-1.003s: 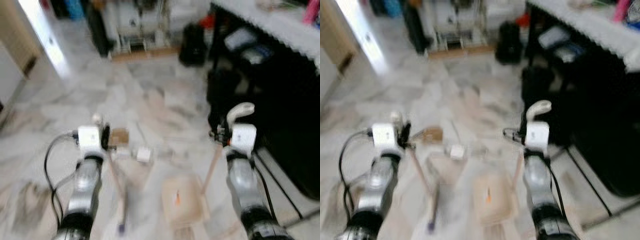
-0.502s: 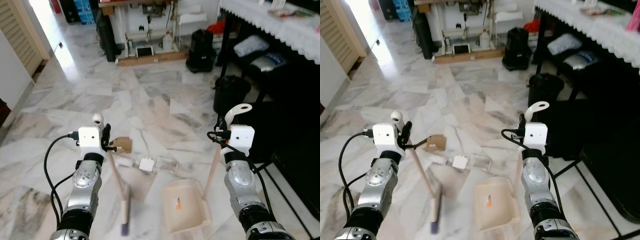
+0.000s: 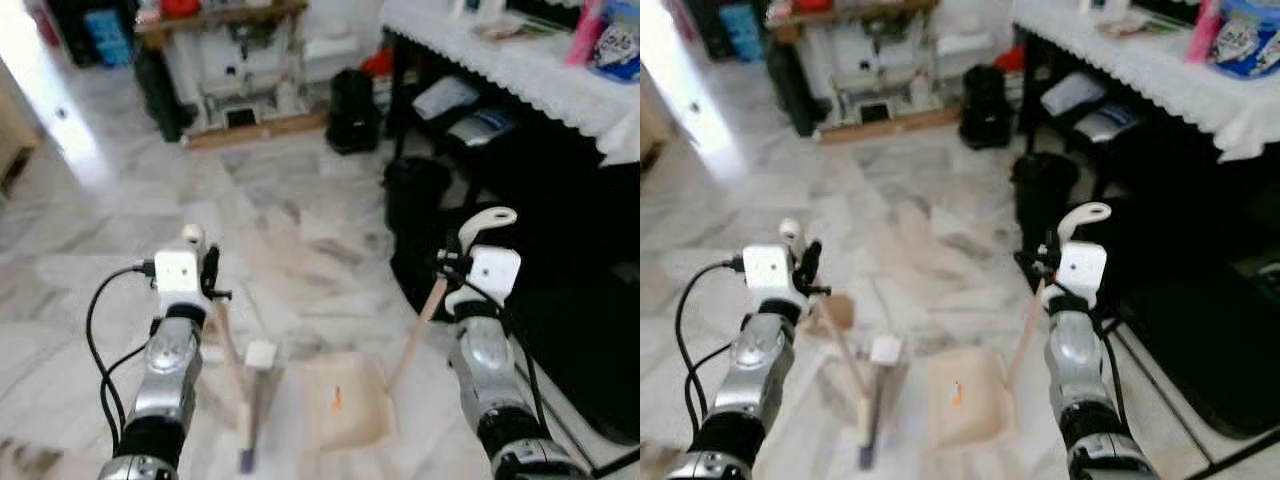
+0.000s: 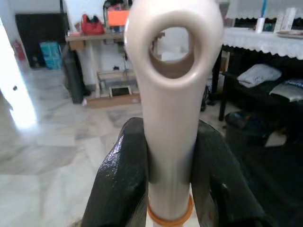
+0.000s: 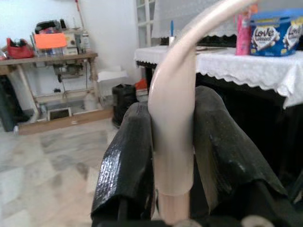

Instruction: Sweep floor

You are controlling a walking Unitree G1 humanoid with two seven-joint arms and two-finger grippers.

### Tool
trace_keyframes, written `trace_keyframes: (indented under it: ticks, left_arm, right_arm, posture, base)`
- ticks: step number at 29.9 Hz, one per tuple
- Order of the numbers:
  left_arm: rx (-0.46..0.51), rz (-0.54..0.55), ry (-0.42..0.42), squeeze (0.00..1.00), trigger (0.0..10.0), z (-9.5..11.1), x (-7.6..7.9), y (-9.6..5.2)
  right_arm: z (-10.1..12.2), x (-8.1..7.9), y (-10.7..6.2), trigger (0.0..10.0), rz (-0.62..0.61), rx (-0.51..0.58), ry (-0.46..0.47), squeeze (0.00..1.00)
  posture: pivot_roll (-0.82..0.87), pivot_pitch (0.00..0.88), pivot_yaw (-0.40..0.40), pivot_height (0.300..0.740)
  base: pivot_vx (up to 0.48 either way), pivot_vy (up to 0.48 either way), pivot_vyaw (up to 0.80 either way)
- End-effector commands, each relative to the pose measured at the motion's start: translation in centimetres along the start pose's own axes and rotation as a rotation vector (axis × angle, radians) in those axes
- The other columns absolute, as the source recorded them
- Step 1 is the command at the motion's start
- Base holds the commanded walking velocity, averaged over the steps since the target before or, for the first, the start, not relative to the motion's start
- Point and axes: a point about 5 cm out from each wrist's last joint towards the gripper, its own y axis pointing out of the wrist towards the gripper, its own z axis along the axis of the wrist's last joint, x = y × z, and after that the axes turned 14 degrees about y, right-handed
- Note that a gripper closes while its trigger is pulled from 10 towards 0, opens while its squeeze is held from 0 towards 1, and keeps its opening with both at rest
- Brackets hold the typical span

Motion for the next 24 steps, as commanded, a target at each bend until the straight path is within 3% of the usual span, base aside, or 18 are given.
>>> trace_keyframes:
  ticks: [1,24]
  left_arm:
    - [0.024,0.023,0.045,0.0,10.0,0.5,-1.18,0.23]
    - [0.031,0.046,0.052,0.0,10.0,0.7,-1.52,0.28]
  right_arm:
    - [0.95,-0.99,0.6,10.0,0.029,0.047,0.011,0.0]
    - [1.0,-1.3,0.61,10.0,0.075,0.051,-0.032,0.0]
  posture:
    - [0.02,0.001,0.057,0.74]
    - [0.02,0.016,0.039,0.74]
  base:
    - [0.307,0.0,0.0]
    - [0.308,0.0,0.14]
